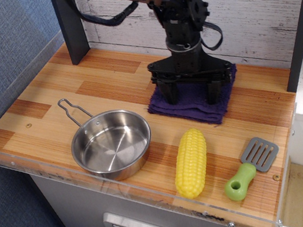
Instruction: Move blue cloth and place it near banana and spoon
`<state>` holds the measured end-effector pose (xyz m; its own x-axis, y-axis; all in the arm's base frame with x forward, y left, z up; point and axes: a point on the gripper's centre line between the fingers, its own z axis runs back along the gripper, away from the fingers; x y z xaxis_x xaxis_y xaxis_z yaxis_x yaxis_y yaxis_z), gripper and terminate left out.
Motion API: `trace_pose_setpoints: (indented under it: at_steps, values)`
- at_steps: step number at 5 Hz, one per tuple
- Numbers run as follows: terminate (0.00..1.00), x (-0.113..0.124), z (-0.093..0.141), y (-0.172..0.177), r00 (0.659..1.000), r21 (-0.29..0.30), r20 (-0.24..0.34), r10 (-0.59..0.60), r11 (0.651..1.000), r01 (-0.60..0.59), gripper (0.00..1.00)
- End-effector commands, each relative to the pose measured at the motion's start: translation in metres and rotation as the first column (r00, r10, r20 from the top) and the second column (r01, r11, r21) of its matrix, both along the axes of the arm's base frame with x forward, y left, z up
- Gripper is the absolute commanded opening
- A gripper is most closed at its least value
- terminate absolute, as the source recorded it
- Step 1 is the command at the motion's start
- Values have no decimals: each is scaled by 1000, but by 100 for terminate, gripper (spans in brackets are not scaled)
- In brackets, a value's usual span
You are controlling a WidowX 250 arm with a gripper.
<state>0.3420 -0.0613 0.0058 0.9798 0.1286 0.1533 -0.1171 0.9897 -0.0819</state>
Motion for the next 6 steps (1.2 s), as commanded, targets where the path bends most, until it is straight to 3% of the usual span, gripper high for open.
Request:
trace_pose_setpoints:
  at_steps: [1, 2, 6]
  values:
    - [0, -35, -14, -29, 995, -25, -96, -3, 1000, 1, 100]
    - [0, -35, -3, -24, 996, -27, -88, 9, 1000, -11, 100]
    - [0, -19, 132, 21, 990, -112, 118, 76, 992, -62, 100]
